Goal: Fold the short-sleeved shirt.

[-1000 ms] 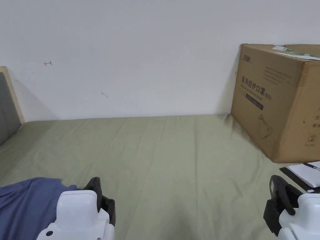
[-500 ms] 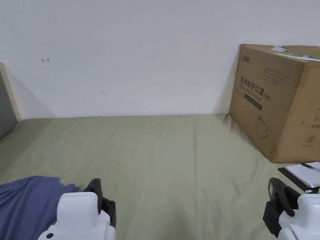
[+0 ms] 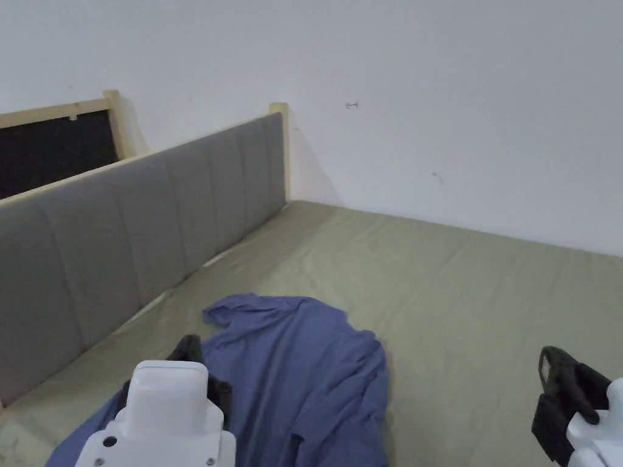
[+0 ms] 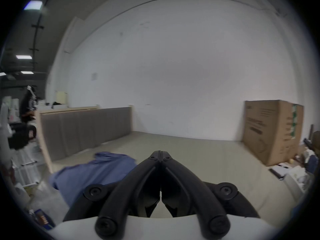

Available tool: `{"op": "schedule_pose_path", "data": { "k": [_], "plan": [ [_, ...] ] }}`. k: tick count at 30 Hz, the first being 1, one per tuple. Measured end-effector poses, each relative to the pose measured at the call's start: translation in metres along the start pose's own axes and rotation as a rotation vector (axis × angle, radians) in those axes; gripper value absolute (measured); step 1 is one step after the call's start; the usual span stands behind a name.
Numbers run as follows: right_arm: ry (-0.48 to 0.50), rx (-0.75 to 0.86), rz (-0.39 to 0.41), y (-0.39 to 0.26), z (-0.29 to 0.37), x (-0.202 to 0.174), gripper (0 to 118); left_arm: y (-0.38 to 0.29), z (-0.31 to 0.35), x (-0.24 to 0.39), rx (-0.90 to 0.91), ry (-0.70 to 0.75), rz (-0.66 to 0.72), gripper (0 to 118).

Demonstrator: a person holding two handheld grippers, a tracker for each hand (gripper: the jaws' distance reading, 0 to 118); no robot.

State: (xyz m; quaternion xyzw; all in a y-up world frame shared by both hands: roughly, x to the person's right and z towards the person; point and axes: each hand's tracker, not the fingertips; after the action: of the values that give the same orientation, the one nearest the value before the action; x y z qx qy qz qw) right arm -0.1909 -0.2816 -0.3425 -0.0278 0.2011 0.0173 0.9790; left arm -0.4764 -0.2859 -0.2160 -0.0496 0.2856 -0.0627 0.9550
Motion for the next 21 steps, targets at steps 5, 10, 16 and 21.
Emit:
{"op": "schedule_pose_path", "data": {
  "k": [5,10,16,21],
  "plan": [
    [0.052,0.032,0.031,0.011,-0.012,-0.025,0,-0.01,-0.007,-0.014,-0.047,0.004,0.031,0],
    [0.059,0.015,0.033,0.016,-0.008,-0.004,0,0.01,-0.046,0.001,-0.057,-0.068,0.106,0],
    [0.007,-0.155,0.086,0.006,-0.019,0.037,0,-0.001,-0.251,0.031,-0.813,-0.454,0.175,0],
    [-0.012,-0.366,0.044,-0.023,-0.033,0.065,0,-0.09,-0.362,0.069,-1.178,-0.387,0.175,0]
  ]
}}
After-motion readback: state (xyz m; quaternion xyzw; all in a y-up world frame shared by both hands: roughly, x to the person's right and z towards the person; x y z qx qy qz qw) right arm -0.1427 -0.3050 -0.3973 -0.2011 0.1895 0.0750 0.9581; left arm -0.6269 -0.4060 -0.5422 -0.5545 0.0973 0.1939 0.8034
